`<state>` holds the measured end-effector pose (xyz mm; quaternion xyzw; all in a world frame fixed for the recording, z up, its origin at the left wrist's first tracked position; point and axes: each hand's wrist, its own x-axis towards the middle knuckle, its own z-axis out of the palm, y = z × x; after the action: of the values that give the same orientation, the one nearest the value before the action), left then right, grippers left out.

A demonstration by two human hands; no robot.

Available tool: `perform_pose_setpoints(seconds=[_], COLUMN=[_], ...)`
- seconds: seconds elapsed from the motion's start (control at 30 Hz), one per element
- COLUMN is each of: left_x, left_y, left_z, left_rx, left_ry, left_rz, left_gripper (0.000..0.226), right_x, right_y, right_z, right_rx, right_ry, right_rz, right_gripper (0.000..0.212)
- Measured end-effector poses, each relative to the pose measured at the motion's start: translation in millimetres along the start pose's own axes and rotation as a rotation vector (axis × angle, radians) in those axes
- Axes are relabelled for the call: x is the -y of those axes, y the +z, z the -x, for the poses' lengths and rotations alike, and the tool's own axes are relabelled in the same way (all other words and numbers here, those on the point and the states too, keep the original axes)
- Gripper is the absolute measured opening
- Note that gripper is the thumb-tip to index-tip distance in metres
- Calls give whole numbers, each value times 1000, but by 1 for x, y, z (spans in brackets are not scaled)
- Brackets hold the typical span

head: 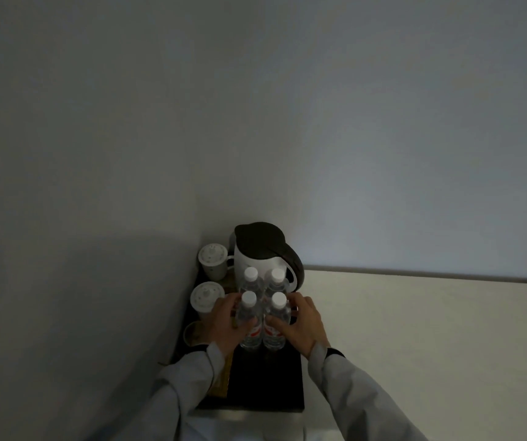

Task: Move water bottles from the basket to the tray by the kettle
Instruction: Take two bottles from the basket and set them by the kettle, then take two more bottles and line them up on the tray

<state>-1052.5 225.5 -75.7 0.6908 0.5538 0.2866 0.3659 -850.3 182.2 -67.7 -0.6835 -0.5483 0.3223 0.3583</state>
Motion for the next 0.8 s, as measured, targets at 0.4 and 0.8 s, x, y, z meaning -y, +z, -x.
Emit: perform_pose_setpoints(seconds=[0.4,0.8], left_x=[-28,-187], left_y=[-13,7], left_z=[2,10], left_rx=[22,-29], left_ry=[79,601], left_rz=[-17,-424], left_gripper=[54,68], right_x=[22,41], right_y=[-21,-194], right_z=[9,81], right_rx=[9,-287], right_ry=[-31,-168], right_rz=[49,389], right_gripper=[60,74])
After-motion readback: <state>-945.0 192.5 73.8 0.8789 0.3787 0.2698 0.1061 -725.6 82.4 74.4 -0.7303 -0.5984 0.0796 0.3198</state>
